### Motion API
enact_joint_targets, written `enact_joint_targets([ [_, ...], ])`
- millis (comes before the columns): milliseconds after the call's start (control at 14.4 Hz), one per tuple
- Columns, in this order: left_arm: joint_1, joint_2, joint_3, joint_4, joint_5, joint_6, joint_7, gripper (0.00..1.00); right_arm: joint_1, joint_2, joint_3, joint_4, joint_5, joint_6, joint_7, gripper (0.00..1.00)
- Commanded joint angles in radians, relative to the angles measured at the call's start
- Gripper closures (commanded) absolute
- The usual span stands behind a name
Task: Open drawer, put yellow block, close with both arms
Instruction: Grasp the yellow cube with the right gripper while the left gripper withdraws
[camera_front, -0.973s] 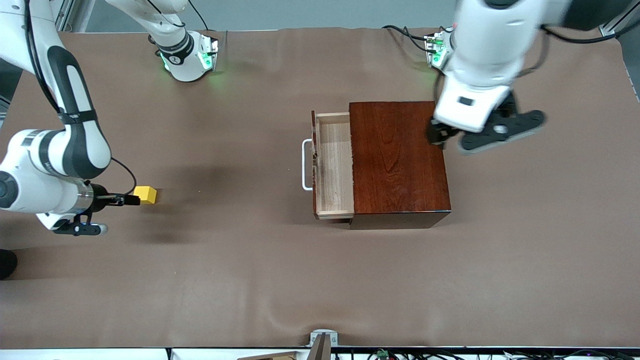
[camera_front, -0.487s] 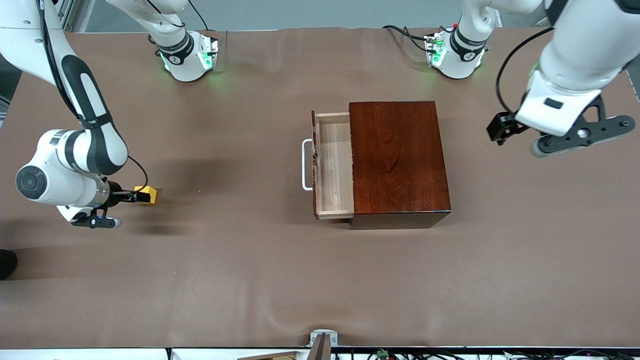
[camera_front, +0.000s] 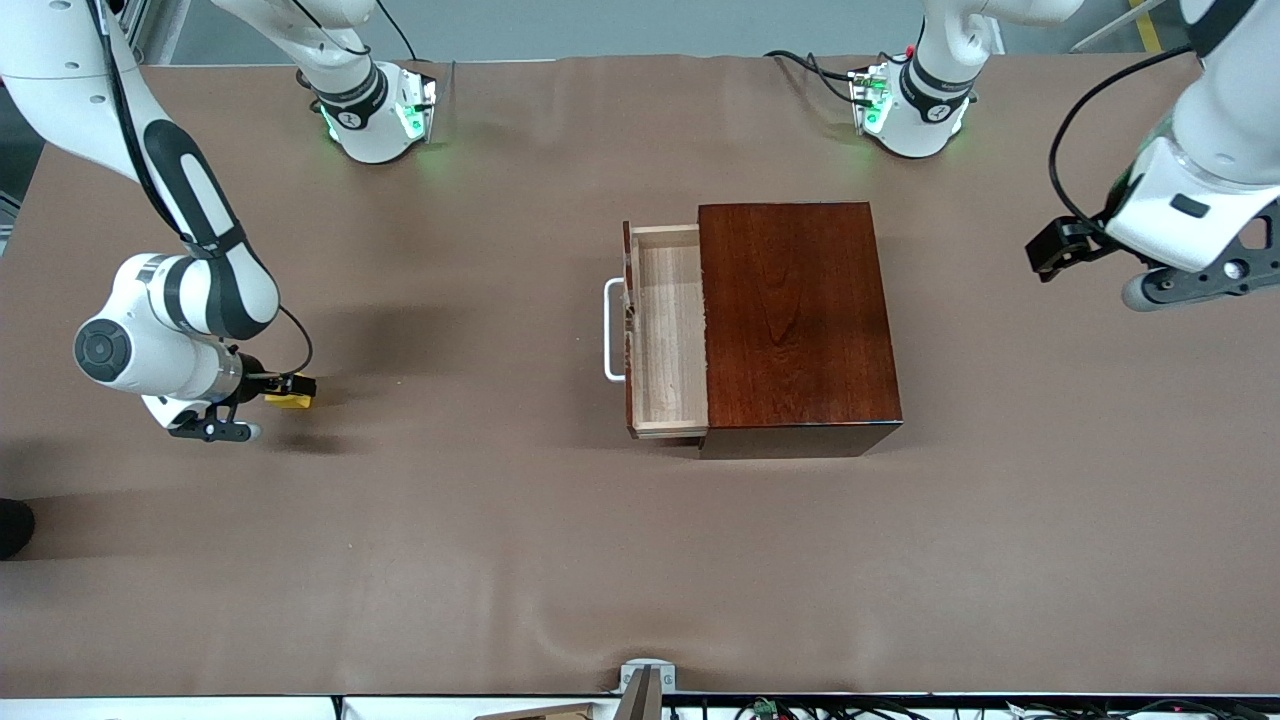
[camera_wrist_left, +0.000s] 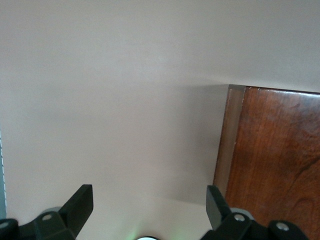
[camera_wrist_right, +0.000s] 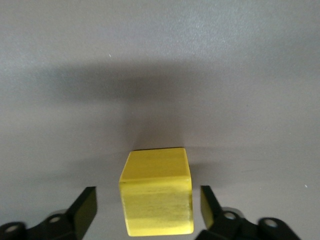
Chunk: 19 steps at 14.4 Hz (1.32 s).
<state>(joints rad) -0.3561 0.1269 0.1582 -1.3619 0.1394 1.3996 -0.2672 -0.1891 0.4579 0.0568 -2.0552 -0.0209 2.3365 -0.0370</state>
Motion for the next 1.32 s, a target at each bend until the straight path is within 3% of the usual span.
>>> enact_joint_targets([
  [0, 0.038, -0.023, -0.008, -0.019, -0.023, 0.015, 0.088, 0.00, -0.033, -0.002, 0.018, -0.005, 0.002, 0.009, -0.001, 0.55],
  [70, 0.043, -0.024, -0.005, -0.019, -0.038, 0.015, 0.088, 0.00, -0.030, -0.004, 0.018, -0.005, 0.002, 0.007, -0.001, 0.65],
  [139, 0.045, -0.026, -0.005, -0.017, -0.044, 0.015, 0.088, 0.00, -0.030, -0.004, 0.018, -0.003, 0.002, 0.004, -0.001, 0.92],
  [209, 0.042, -0.026, -0.003, -0.017, -0.041, 0.015, 0.100, 0.00, -0.029, -0.002, 0.018, -0.002, 0.002, 0.004, -0.001, 1.00],
  [695, 0.045, -0.056, -0.006, -0.026, -0.041, 0.012, 0.117, 0.00, 0.006, -0.042, 0.031, 0.036, 0.002, -0.090, 0.012, 1.00],
  [973, 0.109, -0.082, -0.015, -0.042, -0.076, 0.018, 0.175, 0.00, 0.023, -0.077, 0.032, 0.092, 0.004, -0.198, 0.014, 1.00],
  [1251, 0.250, -0.153, -0.152, -0.182, -0.089, 0.128, 0.175, 0.00, 0.065, -0.126, 0.034, 0.127, 0.018, -0.270, 0.037, 1.00],
])
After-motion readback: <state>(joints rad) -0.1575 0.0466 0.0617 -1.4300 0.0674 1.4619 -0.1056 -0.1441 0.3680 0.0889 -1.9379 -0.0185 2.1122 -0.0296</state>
